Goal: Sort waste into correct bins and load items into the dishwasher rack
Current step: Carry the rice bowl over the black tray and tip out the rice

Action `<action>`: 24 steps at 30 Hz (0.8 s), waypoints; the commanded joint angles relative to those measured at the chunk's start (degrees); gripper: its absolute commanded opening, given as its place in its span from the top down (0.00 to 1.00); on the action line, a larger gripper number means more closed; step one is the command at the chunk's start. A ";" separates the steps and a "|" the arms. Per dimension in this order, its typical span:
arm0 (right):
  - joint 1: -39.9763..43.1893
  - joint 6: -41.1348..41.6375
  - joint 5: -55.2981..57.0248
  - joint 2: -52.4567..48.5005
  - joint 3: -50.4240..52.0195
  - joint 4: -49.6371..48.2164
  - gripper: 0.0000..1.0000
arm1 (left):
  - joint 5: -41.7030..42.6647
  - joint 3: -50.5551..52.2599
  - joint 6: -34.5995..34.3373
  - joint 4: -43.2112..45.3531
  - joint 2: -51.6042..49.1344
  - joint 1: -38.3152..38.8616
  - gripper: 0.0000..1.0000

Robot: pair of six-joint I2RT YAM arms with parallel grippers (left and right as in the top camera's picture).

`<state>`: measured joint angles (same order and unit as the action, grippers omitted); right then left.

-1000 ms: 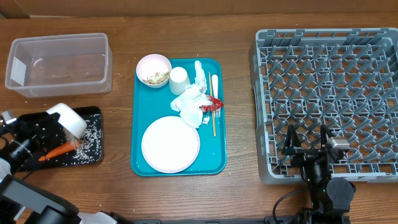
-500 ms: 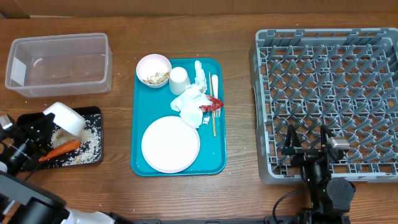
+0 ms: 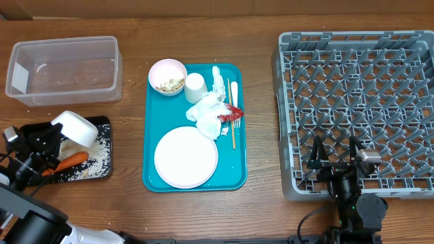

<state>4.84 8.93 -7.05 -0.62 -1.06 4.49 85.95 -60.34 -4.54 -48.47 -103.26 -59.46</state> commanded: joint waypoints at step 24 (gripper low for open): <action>0.11 -0.20 0.17 0.46 0.59 -0.33 0.00 | -45.27 -5.35 -2.29 -4.11 28.30 28.57 0.96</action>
<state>4.84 8.95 -7.05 -0.62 -1.06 4.51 60.29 -65.01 1.26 -53.82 -76.12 -38.00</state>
